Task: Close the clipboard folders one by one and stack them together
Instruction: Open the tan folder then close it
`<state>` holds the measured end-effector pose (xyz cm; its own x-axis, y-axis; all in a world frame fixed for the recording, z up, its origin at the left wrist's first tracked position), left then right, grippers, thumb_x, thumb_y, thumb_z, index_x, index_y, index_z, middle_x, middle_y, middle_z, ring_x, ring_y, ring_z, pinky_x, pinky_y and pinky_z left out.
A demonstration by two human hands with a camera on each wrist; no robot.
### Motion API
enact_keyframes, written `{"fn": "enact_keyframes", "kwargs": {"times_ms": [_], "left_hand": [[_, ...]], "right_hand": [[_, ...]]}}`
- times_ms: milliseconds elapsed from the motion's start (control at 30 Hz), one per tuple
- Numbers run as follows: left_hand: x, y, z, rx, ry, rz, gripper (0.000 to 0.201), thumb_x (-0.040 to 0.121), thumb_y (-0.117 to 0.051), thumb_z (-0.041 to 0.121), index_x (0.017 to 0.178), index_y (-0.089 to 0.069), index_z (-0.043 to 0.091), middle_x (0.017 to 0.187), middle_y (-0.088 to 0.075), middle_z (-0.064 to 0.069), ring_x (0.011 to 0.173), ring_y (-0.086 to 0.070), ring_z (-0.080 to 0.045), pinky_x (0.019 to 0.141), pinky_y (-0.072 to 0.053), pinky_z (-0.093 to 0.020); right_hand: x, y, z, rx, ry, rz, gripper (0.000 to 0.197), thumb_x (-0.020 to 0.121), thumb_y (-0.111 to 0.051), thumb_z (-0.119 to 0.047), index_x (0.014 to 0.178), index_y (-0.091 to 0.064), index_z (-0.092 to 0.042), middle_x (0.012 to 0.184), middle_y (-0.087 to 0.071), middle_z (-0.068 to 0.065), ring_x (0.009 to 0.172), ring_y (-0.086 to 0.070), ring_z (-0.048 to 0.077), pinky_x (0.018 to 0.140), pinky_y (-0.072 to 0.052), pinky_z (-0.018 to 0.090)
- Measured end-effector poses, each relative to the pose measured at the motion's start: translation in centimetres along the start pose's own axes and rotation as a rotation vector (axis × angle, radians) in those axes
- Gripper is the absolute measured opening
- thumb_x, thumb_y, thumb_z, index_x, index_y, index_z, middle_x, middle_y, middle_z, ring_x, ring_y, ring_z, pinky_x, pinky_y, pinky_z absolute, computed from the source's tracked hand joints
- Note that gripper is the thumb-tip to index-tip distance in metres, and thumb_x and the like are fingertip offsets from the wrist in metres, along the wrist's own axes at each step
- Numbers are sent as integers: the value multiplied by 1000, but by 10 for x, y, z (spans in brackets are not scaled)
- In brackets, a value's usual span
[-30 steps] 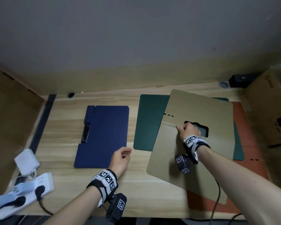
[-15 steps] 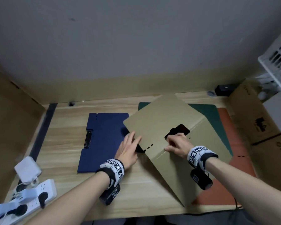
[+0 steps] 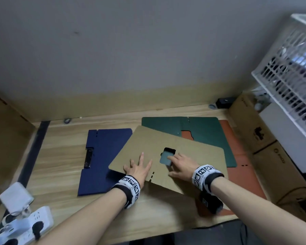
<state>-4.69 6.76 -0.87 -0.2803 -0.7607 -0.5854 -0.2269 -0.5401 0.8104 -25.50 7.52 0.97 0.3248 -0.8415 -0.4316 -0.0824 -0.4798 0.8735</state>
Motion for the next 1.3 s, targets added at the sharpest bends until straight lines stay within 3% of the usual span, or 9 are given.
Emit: {"fn": "enact_keyframes", "kwargs": {"times_ms": [167,333,433,533,667,833,1000,1133,1300], "left_hand": [[10,6,2,-32,50,-103,98,83,-57,-1,153,-1,37,163,-1,-14,139,-24,-50,100,-41,-62],[9,43,9,19,-68,-62,71,84,-58,14,147,-26,19,135,-45,-21,118,-52,-41,94,-50,-48],[2,74,4,99,-152,6,40,83,-57,17,123,-55,12,120,-64,-16,110,-61,-36,89,-54,-43],[-6,106,-5,132,-191,115,26,84,-54,17,108,-64,13,116,-67,-14,109,-62,-35,86,-50,-38],[-14,148,-25,36,-245,380,31,90,-47,16,112,-67,26,115,-70,-8,108,-64,-34,82,-48,-37],[-28,195,-60,-107,-289,776,27,90,-55,53,102,-70,34,97,-76,3,94,-69,-28,74,-51,-33],[-31,211,-100,-167,-157,794,60,71,-52,82,70,-58,22,77,-72,-5,82,-69,-32,63,-43,-31],[-17,190,-126,-354,-26,713,64,64,-57,84,73,-56,21,84,-72,-8,88,-66,-35,64,-42,-33],[5,141,-150,-936,112,524,58,67,-83,52,111,-62,21,126,-65,-9,120,-59,-28,93,-46,-33]], "right_hand": [[-25,-6,-21,27,6,-126,100,75,-66,-63,151,-17,-22,158,-22,4,144,-22,25,116,-29,44],[-30,10,-19,-36,4,-73,70,86,-66,-36,145,-31,-25,152,-33,4,133,-40,30,101,-45,48],[-37,30,-18,-10,1,56,50,92,-53,-32,141,-39,-31,149,-41,-3,130,-47,26,97,-48,44],[-41,57,-16,12,-43,201,40,97,-46,-37,137,-47,-36,143,-52,-11,123,-55,24,90,-52,40],[-45,107,-15,90,-194,483,34,95,-51,-22,124,-64,-33,117,-71,3,106,-65,30,83,-52,36],[-42,168,-17,-26,-260,737,26,89,-57,-9,110,-68,-21,93,-76,3,90,-68,29,80,-50,32],[-28,196,-14,-58,-195,573,22,97,-49,-24,112,-64,-20,96,-75,3,98,-63,24,109,-31,33],[-8,198,-15,29,-182,503,16,90,-53,-23,90,-68,-18,85,-71,4,84,-58,29,75,-34,29],[38,169,-4,52,-191,345,19,94,-49,-24,96,-67,-18,92,-71,8,83,-55,28,72,-27,28]]}}
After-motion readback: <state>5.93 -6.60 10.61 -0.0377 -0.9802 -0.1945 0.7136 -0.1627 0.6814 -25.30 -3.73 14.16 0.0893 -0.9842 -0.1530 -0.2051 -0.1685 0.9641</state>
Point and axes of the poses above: each hand's wrist, its own x-axis towards the middle knuckle, its own y-axis out of the back of the hand, z = x × y, the point moved 2 cm from there along x, towards the middle knuckle
